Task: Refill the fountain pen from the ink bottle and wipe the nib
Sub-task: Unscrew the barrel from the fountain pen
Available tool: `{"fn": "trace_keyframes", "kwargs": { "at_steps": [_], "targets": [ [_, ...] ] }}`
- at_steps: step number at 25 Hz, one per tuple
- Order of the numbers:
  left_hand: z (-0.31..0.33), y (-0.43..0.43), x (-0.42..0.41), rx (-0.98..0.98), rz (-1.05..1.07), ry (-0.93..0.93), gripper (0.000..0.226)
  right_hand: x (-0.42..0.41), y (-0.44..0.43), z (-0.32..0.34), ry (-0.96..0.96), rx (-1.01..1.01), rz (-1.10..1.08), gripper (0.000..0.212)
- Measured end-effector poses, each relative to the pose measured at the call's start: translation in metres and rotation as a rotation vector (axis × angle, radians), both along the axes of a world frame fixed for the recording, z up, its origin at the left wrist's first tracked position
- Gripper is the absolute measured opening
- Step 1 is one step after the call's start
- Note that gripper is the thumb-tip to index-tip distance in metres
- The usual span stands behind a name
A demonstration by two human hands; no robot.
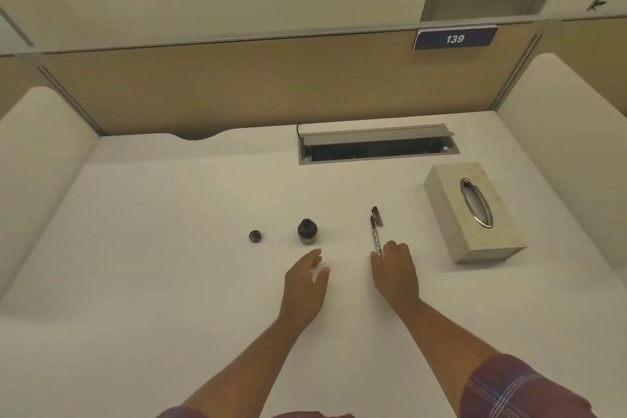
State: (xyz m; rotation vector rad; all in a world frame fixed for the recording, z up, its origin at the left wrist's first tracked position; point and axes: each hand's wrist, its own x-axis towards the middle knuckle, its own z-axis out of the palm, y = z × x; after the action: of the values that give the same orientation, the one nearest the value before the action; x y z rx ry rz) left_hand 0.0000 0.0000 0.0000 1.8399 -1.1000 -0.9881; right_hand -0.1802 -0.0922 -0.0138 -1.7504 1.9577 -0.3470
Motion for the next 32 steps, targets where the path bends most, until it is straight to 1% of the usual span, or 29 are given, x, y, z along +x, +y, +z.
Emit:
{"fn": "trace_keyframes", "kwargs": {
  "at_steps": [4,6,8,10,11,14,16,20,23,28,30,32],
  "targets": [
    [0.010,-0.007,-0.002,0.143,0.200,0.463,0.029,0.003,-0.008,0.002,0.042,-0.010,-0.009,0.014],
    [0.010,-0.009,-0.001,0.181,0.221,0.583,0.026,0.002,-0.011,0.000,0.014,-0.003,-0.026,0.012],
    [0.012,-0.010,0.000,0.193,0.193,0.612,0.028,-0.001,-0.013,0.002,-0.087,-0.026,-0.066,0.013],
    [0.014,-0.014,0.001,0.206,0.168,0.647,0.027,0.000,-0.011,0.012,-0.226,-0.041,-0.087,0.014],
    [0.017,-0.016,0.002,0.208,0.169,0.677,0.025,0.002,-0.008,0.020,-0.294,-0.018,-0.084,0.012],
    [0.029,-0.024,0.008,0.160,0.218,0.809,0.023,0.007,0.008,0.048,-0.577,0.149,-0.063,0.006],
    [0.037,-0.030,0.015,0.118,0.237,0.883,0.027,0.009,0.020,0.067,-0.698,0.241,-0.023,0.004],
    [0.053,-0.034,0.018,0.068,0.222,0.991,0.033,0.017,0.043,0.088,-0.773,0.301,0.035,0.004],
    [0.064,-0.029,0.013,0.057,0.179,1.012,0.034,0.019,0.054,0.092,-0.774,0.301,0.041,0.004],
    [0.065,-0.019,0.003,0.060,0.154,1.040,0.035,0.013,0.064,0.090,-0.783,0.329,0.043,0.006],
    [0.064,-0.015,0.001,0.065,0.159,1.054,0.035,0.011,0.069,0.090,-0.840,0.412,0.065,0.016],
    [0.064,-0.011,0.001,0.072,0.150,1.058,0.034,0.009,0.072,0.091,-0.944,0.554,0.062,0.029]
  ]
}}
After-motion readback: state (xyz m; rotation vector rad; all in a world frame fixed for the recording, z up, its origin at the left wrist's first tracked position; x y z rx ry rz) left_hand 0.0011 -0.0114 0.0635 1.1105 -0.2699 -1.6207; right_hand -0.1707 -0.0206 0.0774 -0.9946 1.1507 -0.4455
